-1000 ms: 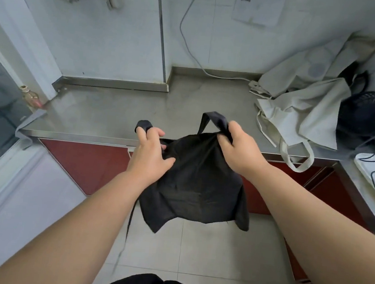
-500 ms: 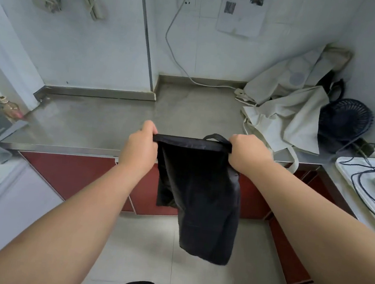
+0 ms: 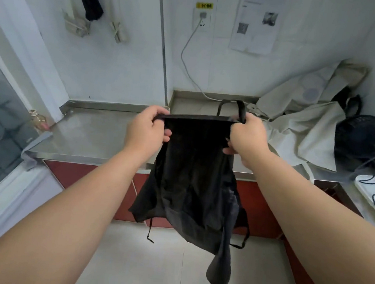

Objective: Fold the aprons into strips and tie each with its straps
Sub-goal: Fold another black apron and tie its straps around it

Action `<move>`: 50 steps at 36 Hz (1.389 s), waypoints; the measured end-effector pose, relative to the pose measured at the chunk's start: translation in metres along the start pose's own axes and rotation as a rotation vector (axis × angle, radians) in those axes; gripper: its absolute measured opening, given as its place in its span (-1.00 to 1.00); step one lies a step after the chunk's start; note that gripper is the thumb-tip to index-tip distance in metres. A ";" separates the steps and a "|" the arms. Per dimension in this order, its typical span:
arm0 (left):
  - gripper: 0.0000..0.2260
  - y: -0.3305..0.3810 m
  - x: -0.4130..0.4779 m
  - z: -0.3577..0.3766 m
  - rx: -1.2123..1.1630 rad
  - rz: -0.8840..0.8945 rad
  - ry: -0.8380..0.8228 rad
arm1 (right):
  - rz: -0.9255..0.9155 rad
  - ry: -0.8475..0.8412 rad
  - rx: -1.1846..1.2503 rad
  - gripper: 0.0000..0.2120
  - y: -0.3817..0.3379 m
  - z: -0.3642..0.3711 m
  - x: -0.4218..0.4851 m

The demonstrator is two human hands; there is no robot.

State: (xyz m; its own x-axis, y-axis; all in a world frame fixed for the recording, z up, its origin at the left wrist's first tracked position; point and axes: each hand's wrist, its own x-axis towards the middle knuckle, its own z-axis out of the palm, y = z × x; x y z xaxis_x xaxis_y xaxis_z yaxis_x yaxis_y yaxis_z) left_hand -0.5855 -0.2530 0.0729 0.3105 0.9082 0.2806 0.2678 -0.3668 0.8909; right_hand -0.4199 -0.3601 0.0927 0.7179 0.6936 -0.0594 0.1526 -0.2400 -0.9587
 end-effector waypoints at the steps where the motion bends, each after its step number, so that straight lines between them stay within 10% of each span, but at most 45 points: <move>1: -0.60 0.000 0.000 -0.001 0.013 0.040 0.023 | 0.000 -0.004 -0.017 -0.71 -0.001 0.000 0.001; 13: -0.80 -0.015 0.006 0.000 0.608 -0.138 -0.111 | 0.030 -0.082 -0.416 -0.77 0.001 0.002 0.004; 23: -0.67 0.006 0.010 0.015 -0.026 -0.189 -0.157 | 0.138 -0.034 0.250 -0.76 0.003 -0.009 0.019; 36: -0.54 0.046 0.046 0.045 -0.134 0.001 -0.163 | -0.313 -0.056 0.034 -0.86 -0.020 -0.037 0.055; 50: -0.50 0.019 0.175 0.115 -0.107 -0.021 -0.260 | -0.300 -0.087 -0.159 -0.61 -0.026 -0.025 0.182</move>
State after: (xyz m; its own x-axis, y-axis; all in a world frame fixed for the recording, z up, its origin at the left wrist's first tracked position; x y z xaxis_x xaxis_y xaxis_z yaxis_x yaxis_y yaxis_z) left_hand -0.4216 -0.1244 0.0975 0.5335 0.8280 0.1727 0.1828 -0.3123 0.9322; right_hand -0.2765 -0.2450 0.1134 0.5655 0.8030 0.1883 0.4567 -0.1148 -0.8822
